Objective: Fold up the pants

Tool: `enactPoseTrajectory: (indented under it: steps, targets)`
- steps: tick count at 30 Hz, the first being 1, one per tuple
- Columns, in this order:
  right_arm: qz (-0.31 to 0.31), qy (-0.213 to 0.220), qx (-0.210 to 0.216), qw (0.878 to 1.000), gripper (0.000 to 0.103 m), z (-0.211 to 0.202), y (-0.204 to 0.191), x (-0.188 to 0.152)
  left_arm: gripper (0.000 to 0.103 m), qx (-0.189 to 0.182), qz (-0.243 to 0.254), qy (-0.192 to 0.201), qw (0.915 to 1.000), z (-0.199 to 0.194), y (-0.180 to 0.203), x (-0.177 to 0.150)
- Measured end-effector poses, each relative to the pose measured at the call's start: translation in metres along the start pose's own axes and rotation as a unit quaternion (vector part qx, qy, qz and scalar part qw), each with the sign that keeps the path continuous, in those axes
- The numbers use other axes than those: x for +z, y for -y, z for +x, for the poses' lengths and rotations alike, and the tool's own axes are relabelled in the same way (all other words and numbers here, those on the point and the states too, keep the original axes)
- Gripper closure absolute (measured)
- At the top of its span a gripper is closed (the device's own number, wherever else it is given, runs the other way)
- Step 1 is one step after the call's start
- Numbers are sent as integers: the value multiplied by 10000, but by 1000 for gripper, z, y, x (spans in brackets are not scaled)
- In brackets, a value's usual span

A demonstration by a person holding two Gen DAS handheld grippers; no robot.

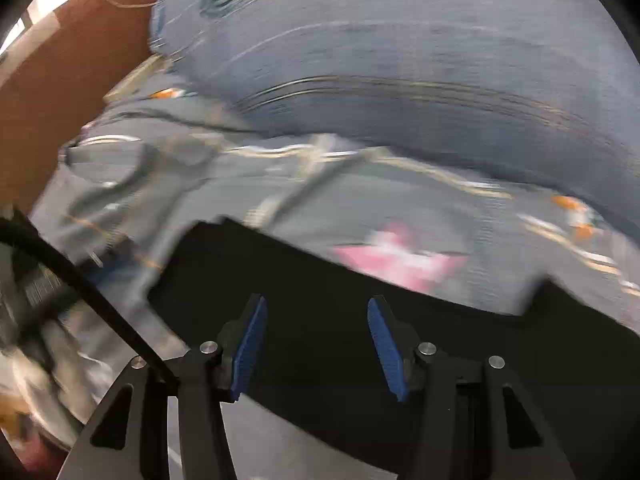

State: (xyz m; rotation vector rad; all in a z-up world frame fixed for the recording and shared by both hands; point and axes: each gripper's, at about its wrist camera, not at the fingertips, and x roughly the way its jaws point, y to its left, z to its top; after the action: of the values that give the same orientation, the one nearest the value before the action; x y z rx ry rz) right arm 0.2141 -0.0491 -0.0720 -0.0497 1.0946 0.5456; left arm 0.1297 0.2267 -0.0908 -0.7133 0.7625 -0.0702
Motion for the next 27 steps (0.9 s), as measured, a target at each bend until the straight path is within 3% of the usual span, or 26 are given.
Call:
enactPoseTrajectory:
  steps: [2, 8, 11, 13, 14, 15, 16, 19, 23, 27]
  targets:
    - [-20, -188, 107, 9998, 44, 17, -21, 15, 61, -188, 118, 86, 9997, -1, -1, -9]
    - [-825, -929, -377, 9915, 44, 78, -102, 58, 61, -488, 260, 202, 9983, -13, -5, -2]
    - [-1071, -1189, -708, 9846, 41, 106, -128, 60, 61, -389, 62, 26, 9992, -12, -21, 2]
    - [-1162, -1391, -854, 9797, 42, 123, -135, 58, 61, -529, -211, -215, 9981, -6, -33, 4]
    - [-1119, -1507, -841, 9786, 48, 128, -135, 57, 61, -699, -387, -350, 9962, -3, -39, 4]
    - [-1029, -1591, -754, 9790, 83, 131, -133, 55, 61, -780, -480, -335, 9952, -3, -42, 4]
    - [-991, -1652, -834, 9777, 96, 133, -130, 55, 61, -787, -458, -224, 9956, -9, -42, 6]
    - [-1034, -1510, -1095, 9770, 97, 123, -128, 56, 61, -746, -362, 43, 9966, -22, -41, 11]
    - [-951, -1110, -1550, 9770, 97, 103, -124, 67, 61, -766, -614, 211, 9949, -34, -54, 14]
    - [-895, -1010, -2129, 9677, 95, 108, -117, 78, 61, -773, -899, 270, 9926, -38, -66, 18]
